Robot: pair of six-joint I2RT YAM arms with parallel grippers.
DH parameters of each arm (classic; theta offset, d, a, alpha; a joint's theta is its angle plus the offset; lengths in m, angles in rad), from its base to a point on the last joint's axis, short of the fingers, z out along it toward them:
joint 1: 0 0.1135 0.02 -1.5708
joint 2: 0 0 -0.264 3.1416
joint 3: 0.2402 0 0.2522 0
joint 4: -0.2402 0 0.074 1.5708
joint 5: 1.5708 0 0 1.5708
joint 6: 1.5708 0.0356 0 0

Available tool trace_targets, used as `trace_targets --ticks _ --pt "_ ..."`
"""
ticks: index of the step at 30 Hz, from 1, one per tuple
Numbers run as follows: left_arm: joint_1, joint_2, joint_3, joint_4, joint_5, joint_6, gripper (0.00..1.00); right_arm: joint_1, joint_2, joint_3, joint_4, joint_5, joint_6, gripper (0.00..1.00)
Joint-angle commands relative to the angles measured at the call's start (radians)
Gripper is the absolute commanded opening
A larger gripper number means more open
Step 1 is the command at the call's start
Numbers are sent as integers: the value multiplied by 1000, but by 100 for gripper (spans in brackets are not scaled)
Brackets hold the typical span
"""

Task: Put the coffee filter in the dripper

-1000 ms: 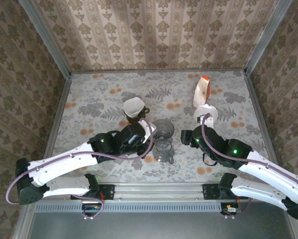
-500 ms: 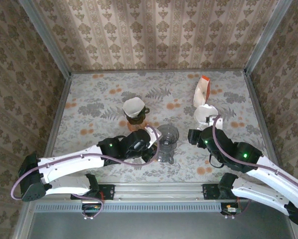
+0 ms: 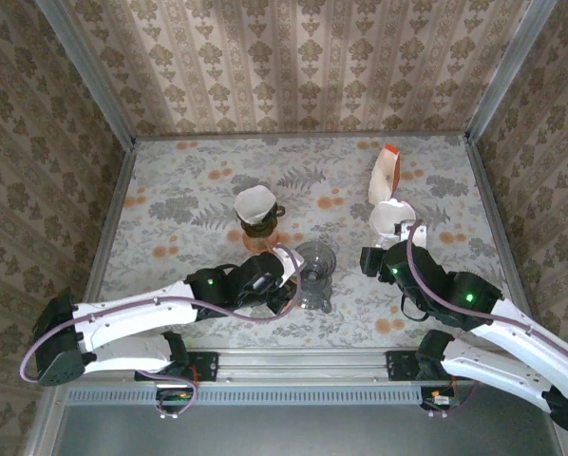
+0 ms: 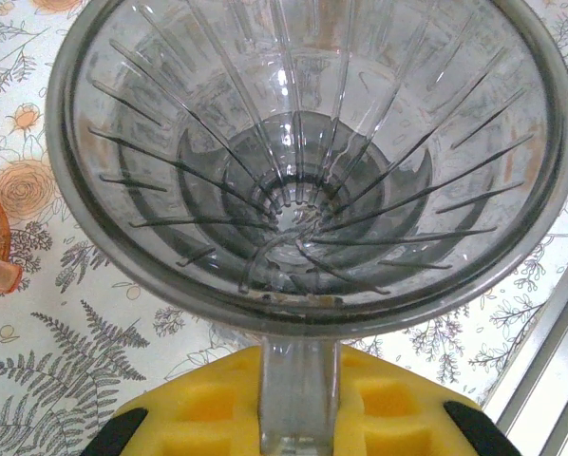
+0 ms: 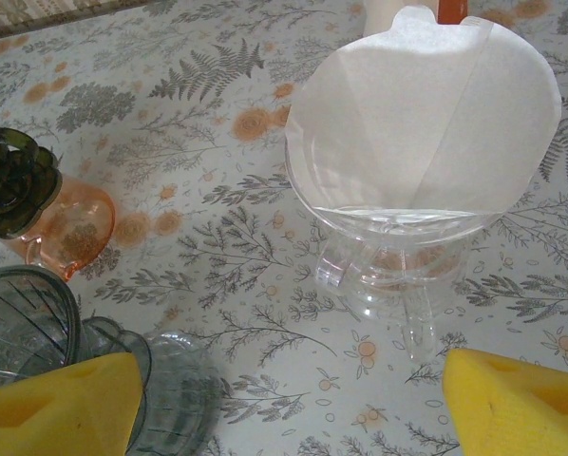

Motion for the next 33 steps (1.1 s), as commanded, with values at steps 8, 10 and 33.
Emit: trace_targets --ticks 8,10,33 --pt "-30 -47 -33 50 5 -4 17 -8 -13 15 -30 21 -11 84" --pt "-35 -50 -33 53 6 -5 26 -10 -13 13 -30 21 -9 84" --pt "-34 -380 3 71 -197 -36 100 -14 2 6 84 -79 -95 85"
